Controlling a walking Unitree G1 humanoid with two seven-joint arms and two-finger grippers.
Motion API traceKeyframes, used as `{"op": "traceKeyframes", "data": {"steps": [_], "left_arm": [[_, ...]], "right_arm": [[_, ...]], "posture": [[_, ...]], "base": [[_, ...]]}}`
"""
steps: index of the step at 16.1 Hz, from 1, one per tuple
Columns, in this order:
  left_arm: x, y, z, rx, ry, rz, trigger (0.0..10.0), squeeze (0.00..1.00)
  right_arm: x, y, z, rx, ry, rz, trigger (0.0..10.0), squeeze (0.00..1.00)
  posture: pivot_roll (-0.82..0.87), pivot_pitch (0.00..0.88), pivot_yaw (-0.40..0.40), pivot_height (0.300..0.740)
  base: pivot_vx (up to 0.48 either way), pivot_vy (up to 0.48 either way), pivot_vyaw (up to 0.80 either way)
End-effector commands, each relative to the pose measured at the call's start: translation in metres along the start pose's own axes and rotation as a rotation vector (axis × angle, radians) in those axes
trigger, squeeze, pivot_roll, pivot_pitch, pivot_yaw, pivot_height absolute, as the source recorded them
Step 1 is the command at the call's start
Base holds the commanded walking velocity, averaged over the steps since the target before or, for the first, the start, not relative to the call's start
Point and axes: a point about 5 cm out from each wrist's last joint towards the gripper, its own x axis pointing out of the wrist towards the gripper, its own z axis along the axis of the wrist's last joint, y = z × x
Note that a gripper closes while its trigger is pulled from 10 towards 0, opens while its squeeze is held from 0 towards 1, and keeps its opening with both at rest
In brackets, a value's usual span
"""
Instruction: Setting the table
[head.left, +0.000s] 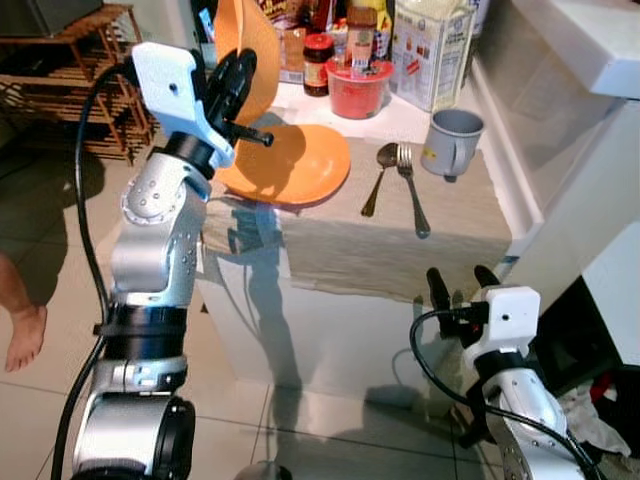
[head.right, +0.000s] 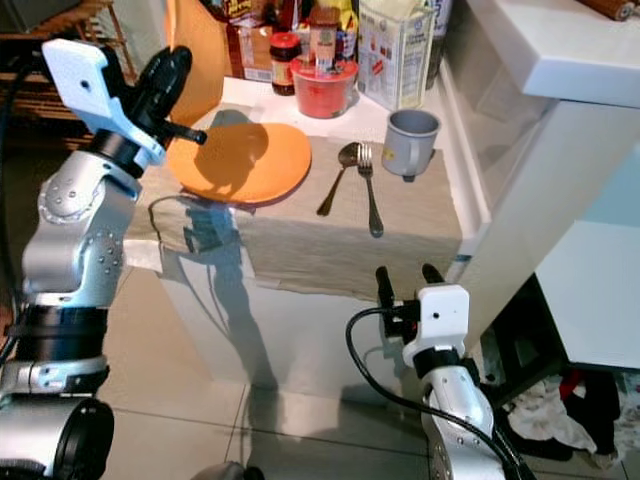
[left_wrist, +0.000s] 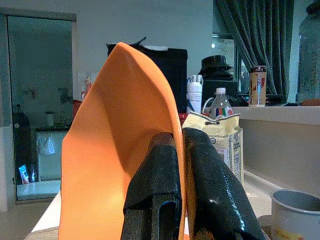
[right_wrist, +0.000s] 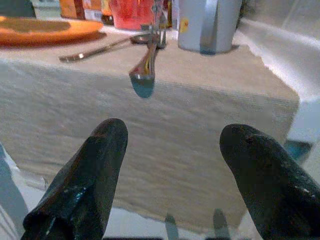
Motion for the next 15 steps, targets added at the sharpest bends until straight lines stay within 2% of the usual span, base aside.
{"op": "traceKeyframes", "data": {"steps": [1, 2, 4, 5, 6, 10, 15], "left_arm": [[-0.001, -0.003, 0.007, 0.011, -0.019, -0.005, 0.0, 0.00], [-0.006, -0.005, 0.006, 0.009, -0.005, -0.001, 0.0, 0.00], [-0.028, -0.011, -0.004, 0.042, 0.020, 0.021, 0.0, 0.00], [-0.044, -0.011, -0.013, 0.045, 0.051, 0.062, 0.0, 0.00], [-0.052, -0.018, -0.013, 0.054, 0.053, 0.066, 0.0, 0.00], [-0.042, -0.022, 0.000, 0.109, 0.000, 0.051, 0.0, 0.00], [-0.041, -0.027, -0.009, 0.075, 0.038, 0.041, 0.0, 0.00]], "right_arm": [[0.001, -0.002, 0.001, -0.007, -0.012, 0.002, 10.0, 0.00], [0.002, -0.002, 0.001, -0.007, -0.014, 0.003, 10.0, 0.00], [0.004, -0.002, 0.001, -0.008, -0.020, 0.003, 10.0, 0.00], [0.005, -0.003, 0.002, -0.008, -0.024, 0.001, 10.0, 0.00], [0.006, -0.004, 0.004, -0.008, -0.031, -0.004, 10.0, 0.00], [0.010, -0.006, 0.007, -0.015, -0.048, 0.001, 10.0, 0.00], [0.011, -0.002, 0.004, -0.004, -0.042, 0.001, 10.0, 0.00]], "posture": [[0.01, 0.000, 0.011, 0.740], [0.01, 0.000, 0.010, 0.740], [0.00, 0.000, 0.016, 0.740], [0.00, 0.000, 0.016, 0.740], [0.01, 0.000, 0.003, 0.740], [0.01, 0.000, 0.000, 0.740], [0.01, 0.000, 0.000, 0.740]], "base": [[0.000, 0.000, 0.00], [0.000, 0.000, 0.00], [0.000, 0.000, 0.00], [0.000, 0.000, 0.00], [0.000, 0.000, 0.00], [0.000, 0.000, 0.00], [0.000, 0.000, 0.00]]}}
